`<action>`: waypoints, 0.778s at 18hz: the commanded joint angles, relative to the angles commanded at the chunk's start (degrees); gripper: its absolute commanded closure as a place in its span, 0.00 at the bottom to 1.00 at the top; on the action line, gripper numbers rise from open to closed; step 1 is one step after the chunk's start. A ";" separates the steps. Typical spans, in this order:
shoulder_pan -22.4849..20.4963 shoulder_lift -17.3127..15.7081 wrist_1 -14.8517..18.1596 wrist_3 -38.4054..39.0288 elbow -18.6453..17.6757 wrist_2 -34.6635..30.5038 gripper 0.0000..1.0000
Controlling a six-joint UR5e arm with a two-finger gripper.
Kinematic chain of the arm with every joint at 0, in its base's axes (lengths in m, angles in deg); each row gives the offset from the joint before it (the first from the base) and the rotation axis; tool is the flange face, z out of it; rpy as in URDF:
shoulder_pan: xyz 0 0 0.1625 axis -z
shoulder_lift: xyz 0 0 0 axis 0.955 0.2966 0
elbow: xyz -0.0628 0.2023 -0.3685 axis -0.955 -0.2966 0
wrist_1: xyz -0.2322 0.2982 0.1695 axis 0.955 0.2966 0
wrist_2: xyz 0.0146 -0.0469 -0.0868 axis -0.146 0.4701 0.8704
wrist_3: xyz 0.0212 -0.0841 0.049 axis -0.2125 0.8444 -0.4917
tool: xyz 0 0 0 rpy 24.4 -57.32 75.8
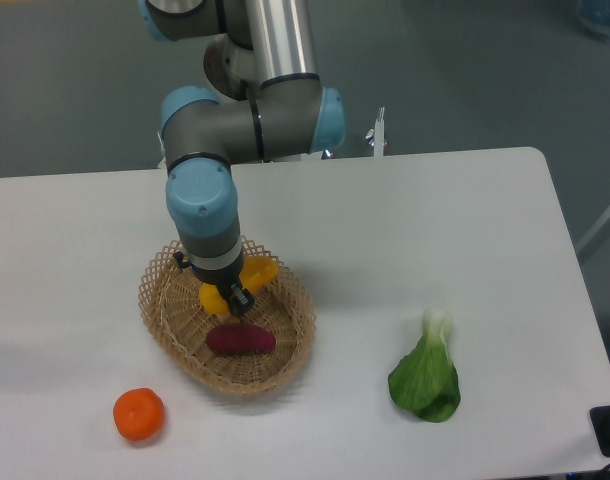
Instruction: Place the mango in the basket
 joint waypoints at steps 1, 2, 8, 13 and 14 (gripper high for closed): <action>0.00 0.17 -0.09 0.00 0.00 0.00 0.23; 0.00 0.35 -0.09 0.00 0.00 -0.09 0.20; 0.00 0.44 -0.09 -0.09 0.26 -0.09 0.06; -0.09 0.35 -0.09 -0.17 0.96 -0.09 0.00; -0.17 0.26 -0.09 -0.26 1.05 -0.18 0.00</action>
